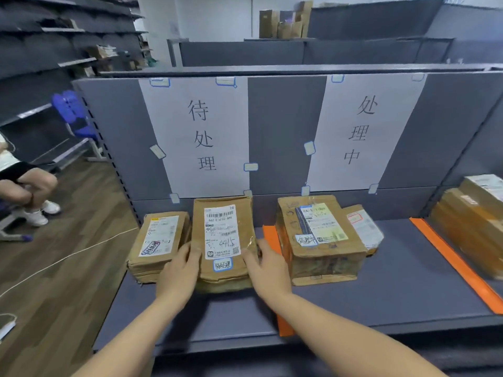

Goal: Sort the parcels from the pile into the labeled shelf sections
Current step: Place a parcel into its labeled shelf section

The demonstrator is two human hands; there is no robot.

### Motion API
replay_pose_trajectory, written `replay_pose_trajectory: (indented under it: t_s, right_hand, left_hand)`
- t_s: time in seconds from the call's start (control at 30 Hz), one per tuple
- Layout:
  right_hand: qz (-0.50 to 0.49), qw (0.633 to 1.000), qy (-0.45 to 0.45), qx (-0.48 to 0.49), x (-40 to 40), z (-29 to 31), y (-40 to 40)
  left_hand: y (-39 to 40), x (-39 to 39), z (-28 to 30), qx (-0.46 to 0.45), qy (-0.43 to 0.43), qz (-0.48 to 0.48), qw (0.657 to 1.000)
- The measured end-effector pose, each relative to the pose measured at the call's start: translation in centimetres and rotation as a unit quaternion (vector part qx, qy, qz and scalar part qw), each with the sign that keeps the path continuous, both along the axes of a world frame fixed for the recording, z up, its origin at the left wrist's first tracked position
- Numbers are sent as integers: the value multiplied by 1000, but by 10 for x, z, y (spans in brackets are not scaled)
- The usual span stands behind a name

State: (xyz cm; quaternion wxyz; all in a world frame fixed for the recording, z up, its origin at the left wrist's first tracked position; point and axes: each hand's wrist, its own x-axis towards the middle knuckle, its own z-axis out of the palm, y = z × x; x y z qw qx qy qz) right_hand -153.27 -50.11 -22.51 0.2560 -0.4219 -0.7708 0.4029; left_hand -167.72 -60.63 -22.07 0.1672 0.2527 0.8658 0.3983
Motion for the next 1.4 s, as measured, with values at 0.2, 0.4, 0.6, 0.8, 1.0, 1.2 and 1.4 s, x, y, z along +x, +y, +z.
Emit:
replay_pose_trajectory:
  t_s: [0.2, 0.4, 0.6, 0.8, 1.0, 1.2, 1.4]
  right_hand:
    - [-4, 1000, -13, -19, -25, -19, -7]
    - [0, 999, -42, -25, -45, -35, -7]
    - [-3, 997, -72, -1, -56, -38, -2]
    - [7, 995, -100, 1, -62, -40, 4]
    - [46, 993, -103, -32, -62, -41, 12]
    - [60, 990, -95, -85, -62, -37, 17]
    - [57, 983, -109, -139, -64, -22, 21]
  left_hand:
    - [-8, -19, -8, -4, -24, -35, 999]
    - [-9, -30, -16, 0, -28, -50, 998]
    - [-5, -34, -23, 12, 20, -30, 999]
    - [4, -41, -28, 25, 26, -39, 999]
    - [5, -41, -32, 8, 51, -35, 998]
    - [5, -37, -29, 6, 53, -32, 998]
    - [3, -36, -27, -16, 69, -27, 997]
